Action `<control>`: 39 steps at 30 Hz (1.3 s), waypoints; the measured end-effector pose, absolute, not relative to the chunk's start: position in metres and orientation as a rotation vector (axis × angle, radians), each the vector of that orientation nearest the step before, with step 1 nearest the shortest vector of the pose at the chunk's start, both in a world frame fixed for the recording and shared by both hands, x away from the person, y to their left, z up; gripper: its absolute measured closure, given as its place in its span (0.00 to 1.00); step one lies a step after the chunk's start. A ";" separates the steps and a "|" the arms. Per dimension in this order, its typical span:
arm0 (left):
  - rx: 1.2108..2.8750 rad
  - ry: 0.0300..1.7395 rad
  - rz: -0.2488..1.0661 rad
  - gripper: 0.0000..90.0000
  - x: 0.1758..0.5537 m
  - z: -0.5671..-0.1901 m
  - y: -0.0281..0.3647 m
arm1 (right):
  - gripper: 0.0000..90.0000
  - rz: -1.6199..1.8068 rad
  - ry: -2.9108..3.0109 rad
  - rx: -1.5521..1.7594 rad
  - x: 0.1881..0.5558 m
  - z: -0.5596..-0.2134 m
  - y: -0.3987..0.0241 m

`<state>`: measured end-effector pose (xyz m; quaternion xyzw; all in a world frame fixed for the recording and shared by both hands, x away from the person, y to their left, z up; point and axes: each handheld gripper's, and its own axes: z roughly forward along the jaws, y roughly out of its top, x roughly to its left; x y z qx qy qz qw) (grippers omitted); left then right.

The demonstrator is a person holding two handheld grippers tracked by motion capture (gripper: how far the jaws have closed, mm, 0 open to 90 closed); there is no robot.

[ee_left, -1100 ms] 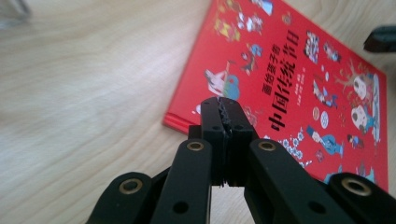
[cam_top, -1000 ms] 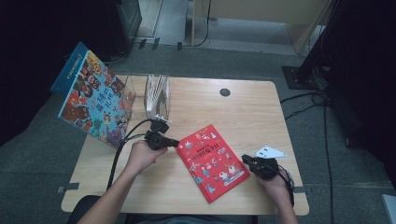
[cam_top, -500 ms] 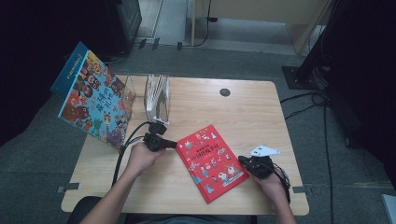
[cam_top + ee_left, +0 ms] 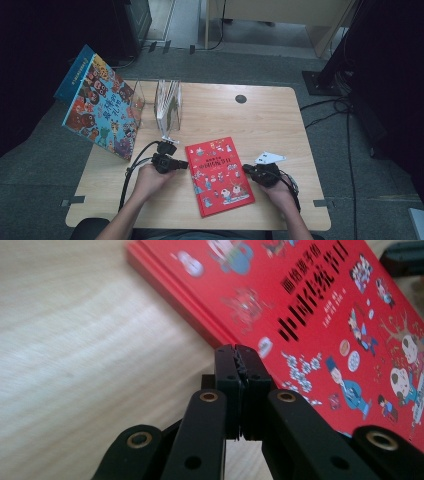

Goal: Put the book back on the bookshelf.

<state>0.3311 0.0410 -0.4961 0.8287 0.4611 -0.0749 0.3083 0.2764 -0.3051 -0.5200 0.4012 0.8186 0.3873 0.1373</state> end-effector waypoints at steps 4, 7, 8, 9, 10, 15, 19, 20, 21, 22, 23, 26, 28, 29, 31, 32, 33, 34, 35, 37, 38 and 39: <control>2.169 1.227 -0.197 1.00 0.327 -0.498 0.042 | 0.96 1.122 2.367 1.168 0.279 -0.520 -0.301; 2.162 1.233 -0.199 1.00 0.327 -0.499 0.042 | 0.99 1.131 2.363 1.195 0.281 -0.520 -0.300; 2.157 1.236 -0.196 1.00 0.327 -0.499 0.042 | 1.00 1.130 2.366 1.199 0.282 -0.520 -0.300; 2.158 1.236 -0.194 1.00 0.327 -0.499 0.042 | 1.00 1.126 2.367 1.199 0.282 -0.520 -0.299; 2.154 1.238 -0.194 1.00 0.328 -0.499 0.042 | 1.00 1.124 2.366 1.202 0.282 -0.519 -0.299; 2.154 1.243 -0.178 1.00 0.332 -0.499 0.040 | 1.00 1.129 2.360 1.217 0.284 -0.520 -0.299; 2.165 1.240 -0.171 1.00 0.337 -0.498 0.037 | 1.00 1.124 2.347 1.229 0.285 -0.520 -0.298; 2.163 1.243 -0.170 1.00 0.339 -0.498 0.037 | 1.00 1.123 2.343 1.232 0.285 -0.520 -0.298; 2.159 1.245 -0.174 1.00 0.340 -0.498 0.037 | 1.00 1.121 2.339 1.235 0.286 -0.520 -0.298; 2.146 1.251 -0.182 1.00 0.342 -0.499 0.037 | 1.00 1.119 2.336 1.235 0.286 -0.520 -0.297; 2.143 1.249 -0.187 1.00 0.344 -0.499 0.038 | 1.00 1.117 2.329 1.243 0.287 -0.520 -0.297; 2.133 1.250 -0.183 1.00 0.348 -0.500 0.037 | 1.00 1.119 2.321 1.253 0.288 -0.520 -0.297; 2.136 1.251 -0.174 1.00 0.350 -0.500 0.035 | 1.00 1.112 2.311 1.260 0.289 -0.520 -0.296; 2.140 1.248 -0.174 1.00 0.351 -0.500 0.036 | 1.00 1.108 2.306 1.258 0.290 -0.520 -0.296; 2.130 1.250 -0.182 1.00 0.353 -0.500 0.036 | 1.00 1.105 2.296 1.260 0.291 -0.520 -0.295; 2.123 1.252 -0.186 1.00 0.354 -0.501 0.037 | 1.00 1.100 2.294 1.257 0.291 -0.520 -0.295; 2.115 1.255 -0.188 1.00 0.354 -0.501 0.037 | 1.00 1.097 2.292 1.255 0.291 -0.520 -0.294; 2.116 1.255 -0.188 1.00 0.355 -0.501 0.037 | 1.00 1.096 2.288 1.257 0.291 -0.520 -0.294; 2.114 1.255 -0.186 1.00 0.355 -0.501 0.037 | 1.00 1.094 2.283 1.258 0.291 -0.520 -0.293; 2.114 1.255 -0.183 1.00 0.356 -0.501 0.036 | 1.00 1.095 2.278 1.264 0.292 -0.520 -0.293; 2.117 1.255 -0.181 1.00 0.357 -0.501 0.036 | 1.00 1.099 2.275 1.262 0.293 -0.521 -0.293; 2.114 1.257 -0.180 1.00 0.358 -0.501 0.036 | 1.00 1.100 2.274 1.266 0.294 -0.521 -0.293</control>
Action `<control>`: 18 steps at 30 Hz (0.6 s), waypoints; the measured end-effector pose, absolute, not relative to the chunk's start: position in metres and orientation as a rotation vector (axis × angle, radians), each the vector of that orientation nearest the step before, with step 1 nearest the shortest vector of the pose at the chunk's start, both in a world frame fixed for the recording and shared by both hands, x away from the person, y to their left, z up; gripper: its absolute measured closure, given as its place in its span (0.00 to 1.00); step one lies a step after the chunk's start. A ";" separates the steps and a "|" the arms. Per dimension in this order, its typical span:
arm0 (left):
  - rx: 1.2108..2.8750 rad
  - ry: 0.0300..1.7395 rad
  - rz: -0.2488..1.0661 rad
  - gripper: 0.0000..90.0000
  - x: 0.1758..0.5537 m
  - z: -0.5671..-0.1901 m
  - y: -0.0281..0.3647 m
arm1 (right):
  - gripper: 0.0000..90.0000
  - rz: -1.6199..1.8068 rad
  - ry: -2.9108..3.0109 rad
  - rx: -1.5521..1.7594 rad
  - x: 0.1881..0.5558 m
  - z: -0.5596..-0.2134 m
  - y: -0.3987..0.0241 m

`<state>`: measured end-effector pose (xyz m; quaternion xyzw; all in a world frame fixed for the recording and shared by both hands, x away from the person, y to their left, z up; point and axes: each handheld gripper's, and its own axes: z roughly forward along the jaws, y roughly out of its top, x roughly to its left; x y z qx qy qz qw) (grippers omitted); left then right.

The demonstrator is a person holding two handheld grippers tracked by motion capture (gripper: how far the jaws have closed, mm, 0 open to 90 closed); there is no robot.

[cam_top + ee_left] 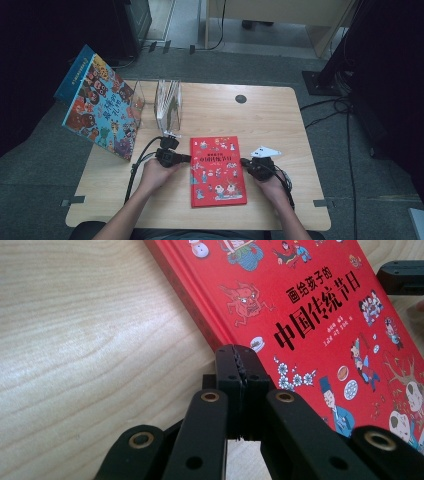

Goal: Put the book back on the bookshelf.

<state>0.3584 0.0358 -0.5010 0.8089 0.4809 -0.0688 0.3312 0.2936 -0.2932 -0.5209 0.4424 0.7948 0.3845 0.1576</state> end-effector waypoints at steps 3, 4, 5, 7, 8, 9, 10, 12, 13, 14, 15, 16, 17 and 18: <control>2.109 1.260 -0.175 1.00 0.361 -0.501 0.036 | 1.00 1.100 2.265 1.269 0.295 -0.521 -0.293; 2.102 1.263 -0.179 1.00 0.362 -0.502 0.036 | 1.00 1.099 2.264 1.268 0.295 -0.521 -0.293; 2.096 1.264 -0.180 1.00 0.362 -0.502 0.036 | 1.00 1.101 2.262 1.272 0.295 -0.522 -0.293; 2.098 1.259 -0.178 1.00 0.363 -0.502 0.036 | 1.00 1.104 2.259 1.269 0.296 -0.522 -0.294; 2.100 1.256 -0.176 1.00 0.364 -0.502 0.036 | 1.00 1.104 2.258 1.263 0.296 -0.522 -0.294; 2.100 1.255 -0.176 1.00 0.364 -0.502 0.036 | 1.00 1.105 2.258 1.260 0.297 -0.522 -0.294; 2.094 1.253 -0.174 1.00 0.363 -0.503 0.036 | 1.00 1.105 2.258 1.259 0.297 -0.522 -0.294; 2.088 1.248 -0.172 1.00 0.362 -0.504 0.038 | 1.00 1.099 2.255 1.246 0.297 -0.522 -0.293; 2.088 1.249 -0.173 1.00 0.362 -0.504 0.038 | 1.00 1.098 2.255 1.247 0.296 -0.522 -0.293; 2.091 1.254 -0.175 1.00 0.362 -0.504 0.038 | 0.99 1.100 2.254 1.253 0.297 -0.522 -0.294; 2.094 1.257 -0.176 1.00 0.361 -0.504 0.038 | 0.97 1.107 2.251 1.260 0.297 -0.522 -0.295; 2.097 1.255 -0.174 1.00 0.360 -0.504 0.038 | 0.96 1.115 2.249 1.269 0.297 -0.523 -0.296; 2.107 1.251 -0.168 1.00 0.359 -0.503 0.037 | 0.94 1.117 2.249 1.277 0.298 -0.522 -0.297; 2.120 1.243 -0.158 1.00 0.357 -0.503 0.037 | 0.93 1.114 2.248 1.283 0.297 -0.522 -0.297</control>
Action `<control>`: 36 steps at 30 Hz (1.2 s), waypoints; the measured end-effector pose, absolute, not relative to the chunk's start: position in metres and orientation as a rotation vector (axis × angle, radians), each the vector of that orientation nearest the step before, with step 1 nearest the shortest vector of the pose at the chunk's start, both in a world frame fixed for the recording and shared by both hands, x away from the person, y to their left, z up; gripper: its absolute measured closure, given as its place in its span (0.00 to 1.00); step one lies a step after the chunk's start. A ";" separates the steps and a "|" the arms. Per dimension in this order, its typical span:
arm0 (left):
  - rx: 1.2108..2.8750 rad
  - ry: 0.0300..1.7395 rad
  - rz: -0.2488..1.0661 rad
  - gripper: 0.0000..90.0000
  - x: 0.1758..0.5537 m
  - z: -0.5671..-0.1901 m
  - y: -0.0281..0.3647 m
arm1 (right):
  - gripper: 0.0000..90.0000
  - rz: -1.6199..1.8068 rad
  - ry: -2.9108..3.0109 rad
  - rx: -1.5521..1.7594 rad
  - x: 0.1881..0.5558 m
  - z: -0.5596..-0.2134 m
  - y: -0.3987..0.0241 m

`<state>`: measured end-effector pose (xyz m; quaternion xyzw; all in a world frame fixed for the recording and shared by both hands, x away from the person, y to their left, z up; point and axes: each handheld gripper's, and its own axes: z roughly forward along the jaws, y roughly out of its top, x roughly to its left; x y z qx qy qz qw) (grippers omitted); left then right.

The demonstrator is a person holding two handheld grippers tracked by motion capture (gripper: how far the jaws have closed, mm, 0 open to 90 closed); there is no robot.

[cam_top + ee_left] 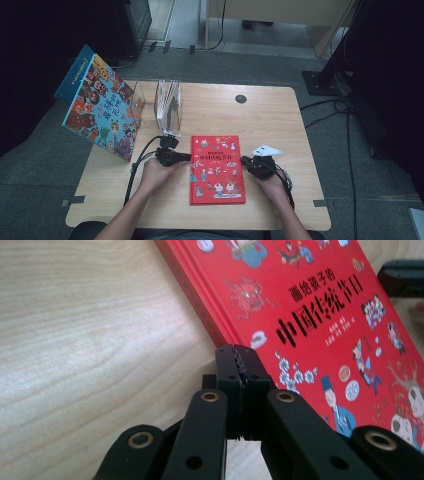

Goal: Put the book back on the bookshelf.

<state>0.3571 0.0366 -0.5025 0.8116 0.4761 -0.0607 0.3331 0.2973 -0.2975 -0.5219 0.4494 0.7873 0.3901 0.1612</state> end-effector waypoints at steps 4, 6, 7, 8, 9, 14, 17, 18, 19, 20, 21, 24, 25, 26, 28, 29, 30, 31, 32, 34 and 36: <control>2.112 1.242 -0.152 1.00 0.349 -0.500 0.038 | 0.88 1.126 2.245 1.297 0.295 -0.518 -0.300; 2.107 1.250 -0.153 0.99 0.344 -0.500 0.039 | 0.86 1.142 2.242 1.314 0.293 -0.516 -0.301; 2.107 1.256 -0.152 0.99 0.342 -0.500 0.039 | 0.84 1.146 2.241 1.324 0.292 -0.515 -0.302; 2.112 1.255 -0.152 0.99 0.340 -0.501 0.039 | 0.82 1.160 2.248 1.334 0.291 -0.514 -0.302; 2.113 1.257 -0.147 0.99 0.337 -0.501 0.039 | 0.80 1.167 2.254 1.344 0.290 -0.513 -0.303; 2.110 1.268 -0.150 1.00 0.327 -0.505 0.038 | 0.70 1.182 2.294 1.403 0.287 -0.511 -0.300; 2.119 1.262 -0.141 1.00 0.323 -0.504 0.036 | 0.67 1.178 2.333 1.474 0.289 -0.509 -0.297; 2.120 1.261 -0.135 1.00 0.322 -0.504 0.036 | 0.65 1.172 2.358 1.519 0.291 -0.510 -0.296; 2.122 1.261 -0.134 1.00 0.322 -0.504 0.036 | 0.66 1.186 2.371 1.551 0.291 -0.510 -0.296; 2.121 1.261 -0.134 1.00 0.321 -0.504 0.036 | 0.66 1.191 2.373 1.582 0.292 -0.510 -0.296; 2.119 1.264 -0.135 1.00 0.321 -0.504 0.036 | 0.66 1.185 2.375 1.588 0.292 -0.510 -0.295; 2.115 1.276 -0.131 1.00 0.320 -0.504 0.035 | 0.69 1.175 2.399 1.635 0.295 -0.508 -0.295; 2.116 1.279 -0.121 1.00 0.319 -0.504 0.034 | 0.70 1.171 2.400 1.652 0.296 -0.508 -0.296; 2.114 1.281 -0.111 1.00 0.318 -0.504 0.033 | 0.70 1.166 2.399 1.669 0.297 -0.507 -0.296; 2.110 1.286 -0.107 1.00 0.318 -0.504 0.031 | 0.71 1.155 2.399 1.700 0.299 -0.507 -0.296; 2.110 1.287 -0.102 1.00 0.318 -0.504 0.030 | 0.71 1.144 2.399 1.716 0.301 -0.506 -0.296; 2.108 1.291 -0.099 1.00 0.318 -0.504 0.028 | 0.71 1.130 2.403 1.723 0.303 -0.505 -0.297; 2.109 1.289 -0.094 1.00 0.318 -0.504 0.027 | 0.71 1.115 2.403 1.730 0.305 -0.504 -0.297; 2.111 1.287 -0.083 1.00 0.318 -0.504 0.025 | 0.71 1.102 2.402 1.748 0.307 -0.503 -0.297; 2.112 1.287 -0.089 1.00 0.319 -0.504 0.024 | 0.71 1.078 2.410 1.769 0.312 -0.502 -0.298; 2.100 1.292 -0.094 1.00 0.319 -0.504 0.023 | 0.71 1.059 2.414 1.803 0.317 -0.501 -0.299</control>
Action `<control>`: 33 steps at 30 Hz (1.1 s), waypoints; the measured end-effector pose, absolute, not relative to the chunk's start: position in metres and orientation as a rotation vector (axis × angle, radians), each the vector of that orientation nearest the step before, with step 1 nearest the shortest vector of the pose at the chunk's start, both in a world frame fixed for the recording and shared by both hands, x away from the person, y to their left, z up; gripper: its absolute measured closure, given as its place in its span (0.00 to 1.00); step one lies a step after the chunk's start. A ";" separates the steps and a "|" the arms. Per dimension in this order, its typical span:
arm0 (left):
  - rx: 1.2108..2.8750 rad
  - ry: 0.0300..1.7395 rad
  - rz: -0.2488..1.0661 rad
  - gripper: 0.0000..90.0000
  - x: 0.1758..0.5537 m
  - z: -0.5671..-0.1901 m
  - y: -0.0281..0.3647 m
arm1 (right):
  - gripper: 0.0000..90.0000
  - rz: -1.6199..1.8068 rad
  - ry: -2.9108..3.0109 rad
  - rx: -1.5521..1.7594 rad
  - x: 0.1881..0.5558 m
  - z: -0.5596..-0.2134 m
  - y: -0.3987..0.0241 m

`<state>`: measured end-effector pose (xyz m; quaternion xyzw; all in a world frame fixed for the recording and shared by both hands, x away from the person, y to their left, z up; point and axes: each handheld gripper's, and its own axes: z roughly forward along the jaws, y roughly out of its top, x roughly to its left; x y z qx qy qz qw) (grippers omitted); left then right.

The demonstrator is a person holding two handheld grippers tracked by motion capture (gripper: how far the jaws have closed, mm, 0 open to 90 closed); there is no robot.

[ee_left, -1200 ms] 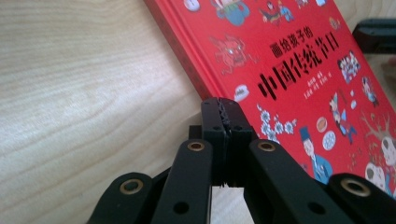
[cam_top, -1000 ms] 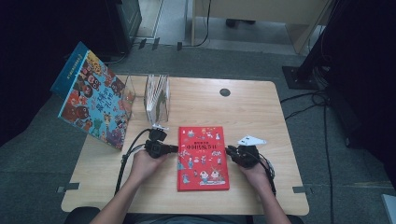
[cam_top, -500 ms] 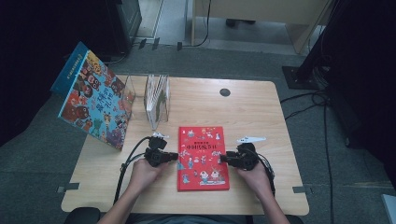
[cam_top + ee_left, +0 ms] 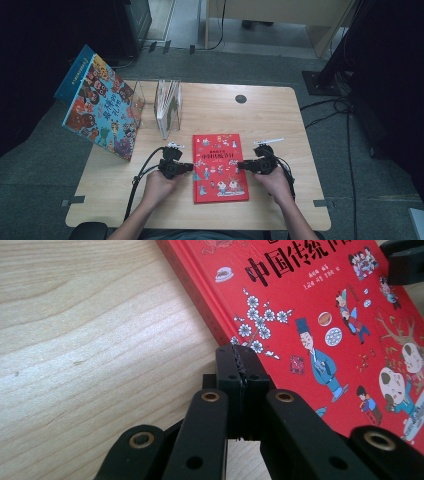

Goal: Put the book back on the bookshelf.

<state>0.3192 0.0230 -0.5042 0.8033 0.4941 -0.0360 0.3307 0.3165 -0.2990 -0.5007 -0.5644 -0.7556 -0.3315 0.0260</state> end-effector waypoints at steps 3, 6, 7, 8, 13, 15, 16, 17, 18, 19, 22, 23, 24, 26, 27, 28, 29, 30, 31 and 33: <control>2.098 1.291 -0.097 1.00 0.319 -0.504 0.021 | 0.71 -1.009 -2.276 -1.783 0.323 -0.500 -0.301; 2.094 1.292 -0.109 1.00 0.320 -0.505 0.021 | 0.69 -0.987 -2.229 -1.823 0.327 -0.499 -0.300; 2.094 1.290 -0.106 1.00 0.320 -0.505 0.021 | 0.70 -0.974 -2.230 -1.830 0.328 -0.498 -0.299; 2.094 1.289 -0.105 1.00 0.320 -0.505 0.021 | 0.70 -0.964 -2.231 -1.833 0.328 -0.498 -0.298; 2.090 1.287 -0.110 1.00 0.320 -0.505 0.023 | 0.70 -0.959 -2.202 -1.845 0.329 -0.497 -0.299; 2.086 1.286 -0.116 1.00 0.319 -0.506 0.023 | 0.71 -0.948 -2.192 -1.840 0.329 -0.497 -0.300; 2.081 1.287 -0.117 1.00 0.319 -0.506 0.024 | 0.71 -0.944 -2.181 -1.838 0.329 -0.496 -0.300; 2.081 1.287 -0.118 1.00 0.319 -0.506 0.024 | 0.72 -0.947 -2.176 -1.836 0.329 -0.497 -0.301; 2.083 1.288 -0.117 1.00 0.319 -0.506 0.024 | 0.72 -0.946 -2.176 -1.835 0.329 -0.497 -0.301; 2.085 1.286 -0.117 1.00 0.318 -0.506 0.024 | 0.72 -0.944 -2.177 -1.835 0.329 -0.496 -0.301; 2.086 1.285 -0.121 1.00 0.318 -0.506 0.024 | 0.72 -0.939 -2.177 -1.832 0.329 -0.496 -0.301; 2.086 1.284 -0.122 1.00 0.318 -0.506 0.024 | 0.72 -0.936 -2.177 -1.833 0.328 -0.496 -0.301; 2.085 1.285 -0.124 1.00 0.318 -0.506 0.024 | 0.72 -0.931 -2.181 -1.831 0.328 -0.495 -0.301; 2.086 1.284 -0.127 1.00 0.318 -0.506 0.024 | 0.72 -0.929 -2.183 -1.833 0.327 -0.495 -0.301; 2.086 1.283 -0.129 1.00 0.318 -0.506 0.024 | 0.72 -0.929 -2.182 -1.832 0.327 -0.495 -0.301; 2.086 1.283 -0.131 1.00 0.318 -0.506 0.024 | 0.72 -0.929 -2.174 -1.836 0.327 -0.495 -0.301; 2.087 1.284 -0.130 1.00 0.318 -0.506 0.024 | 0.72 -0.930 -2.169 -1.835 0.327 -0.495 -0.301; 2.087 1.284 -0.129 1.00 0.318 -0.506 0.024 | 0.72 -0.927 -2.161 -1.840 0.327 -0.495 -0.301; 2.088 1.284 -0.128 1.00 0.318 -0.506 0.024 | 0.72 -0.928 -2.156 -1.842 0.327 -0.494 -0.301; 2.090 1.283 -0.125 1.00 0.318 -0.506 0.024 | 0.72 -0.931 -2.150 -1.841 0.327 -0.494 -0.302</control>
